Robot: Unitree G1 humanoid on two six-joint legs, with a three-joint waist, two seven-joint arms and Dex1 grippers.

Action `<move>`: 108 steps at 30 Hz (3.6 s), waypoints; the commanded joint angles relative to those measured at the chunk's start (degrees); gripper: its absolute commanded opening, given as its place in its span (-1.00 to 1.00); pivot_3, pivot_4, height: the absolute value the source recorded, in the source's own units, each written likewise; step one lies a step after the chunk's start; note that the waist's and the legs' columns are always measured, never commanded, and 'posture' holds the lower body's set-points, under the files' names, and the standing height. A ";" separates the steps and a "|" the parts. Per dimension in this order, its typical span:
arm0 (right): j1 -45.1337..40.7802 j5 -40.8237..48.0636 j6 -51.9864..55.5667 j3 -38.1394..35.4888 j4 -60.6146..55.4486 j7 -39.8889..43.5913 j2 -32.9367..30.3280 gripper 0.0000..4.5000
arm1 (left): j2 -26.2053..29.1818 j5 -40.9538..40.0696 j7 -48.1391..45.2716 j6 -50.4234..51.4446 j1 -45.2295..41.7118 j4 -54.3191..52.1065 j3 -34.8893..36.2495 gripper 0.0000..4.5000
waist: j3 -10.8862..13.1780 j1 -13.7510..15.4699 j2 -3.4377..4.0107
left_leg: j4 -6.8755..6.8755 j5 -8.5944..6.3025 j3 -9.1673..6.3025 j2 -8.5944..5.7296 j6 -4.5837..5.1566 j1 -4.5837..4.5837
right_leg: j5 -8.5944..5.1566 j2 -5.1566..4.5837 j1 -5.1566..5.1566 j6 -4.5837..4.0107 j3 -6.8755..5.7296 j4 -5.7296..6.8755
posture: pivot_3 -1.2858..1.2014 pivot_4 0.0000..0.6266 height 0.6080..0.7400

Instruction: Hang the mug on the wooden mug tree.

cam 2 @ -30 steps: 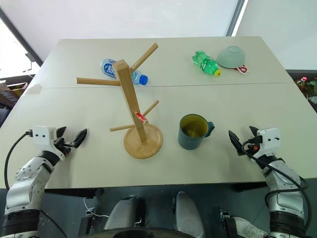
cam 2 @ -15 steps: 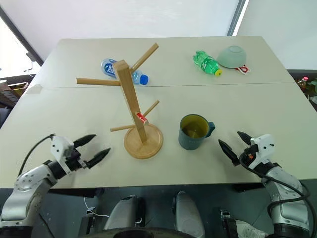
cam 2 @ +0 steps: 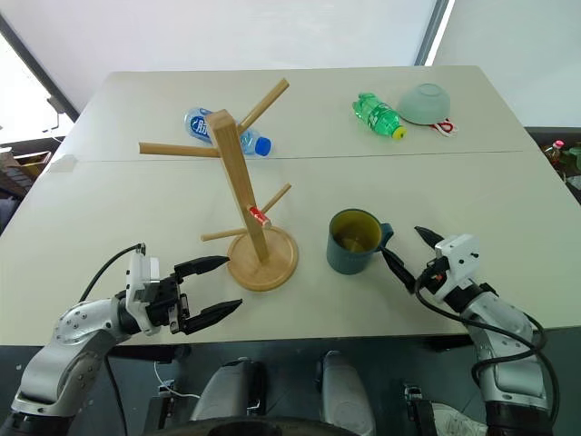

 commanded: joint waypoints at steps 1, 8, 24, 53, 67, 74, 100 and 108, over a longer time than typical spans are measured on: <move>-1.69 0.05 -1.61 0.14 1.07 0.15 0.20 0.98 | -0.60 1.22 -0.55 -2.57 -0.32 0.75 -0.94 1.00 | 0.00 -0.01 -0.01 | 0.03 0.00 0.00 0.00 0.00 0.02 | 0.00 0.04 0.04 0.00 0.01 0.00 | 0.03 -0.52 1.00; -4.77 0.00 -2.95 1.33 4.87 0.20 1.30 0.98 | -1.74 2.52 -0.24 -5.00 -0.56 2.83 -1.69 1.00 | 0.00 -0.11 -0.02 | 0.11 0.00 0.00 0.05 0.00 0.12 | 0.00 0.35 0.11 0.01 0.11 0.07 | 0.03 -0.52 1.00; -8.52 1.14 -3.49 3.92 8.29 2.43 3.50 -0.68 | -1.22 -0.29 -0.37 -4.26 -1.37 1.67 -0.37 1.00 | 0.00 -0.14 -0.02 | 0.19 0.00 -0.02 0.09 0.00 0.17 | 0.01 0.45 0.12 0.01 0.15 0.23 | 0.03 -0.52 1.00; -11.56 0.27 28.38 17.45 -49.10 -5.65 -10.42 -0.96 | 1.69 -1.31 -1.93 -3.06 -7.20 6.58 2.54 1.00 | 0.01 -0.08 -0.17 | 0.61 0.00 -0.16 0.16 -0.01 0.06 | 0.00 0.35 0.17 0.00 0.08 0.32 | 0.03 -0.52 1.00; -19.68 0.48 31.74 20.79 -48.30 -6.94 -10.05 -0.96 | 7.86 -9.52 -4.14 5.53 -8.85 -0.11 6.91 1.00 | 0.03 -0.11 -0.20 | 0.62 0.00 -0.20 0.16 0.00 -0.14 | 0.00 0.34 0.02 0.00 0.00 0.32 | 0.03 -0.52 1.00; -22.84 0.19 33.03 22.11 -47.19 -6.53 -10.30 -0.96 | 10.69 -13.91 -4.79 9.87 -9.67 -3.00 10.04 1.00 | 0.03 -0.14 -0.20 | 0.62 0.00 -0.20 0.15 0.00 -0.15 | 0.00 0.36 0.01 0.00 0.00 0.32 | 0.03 -0.52 1.00; -29.18 -0.76 38.81 25.15 -44.72 -8.64 -7.13 0.51 | 10.48 -17.08 -0.66 14.14 -12.47 -6.86 11.18 1.00 | 0.03 -0.15 -0.21 | 0.63 0.00 -0.21 0.09 0.00 -0.28 | 0.01 0.39 -0.09 0.01 0.00 0.32 | 0.03 -0.52 1.00; -28.67 1.09 38.27 22.04 -44.74 -6.37 -8.67 0.51 | 10.62 -18.43 -1.98 14.67 -11.50 -4.92 12.76 1.00 | 0.03 -0.15 -0.21 | 0.63 0.00 -0.21 0.09 0.00 -0.33 | 0.01 0.40 -0.15 0.01 0.00 0.32 | 0.03 -0.52 1.00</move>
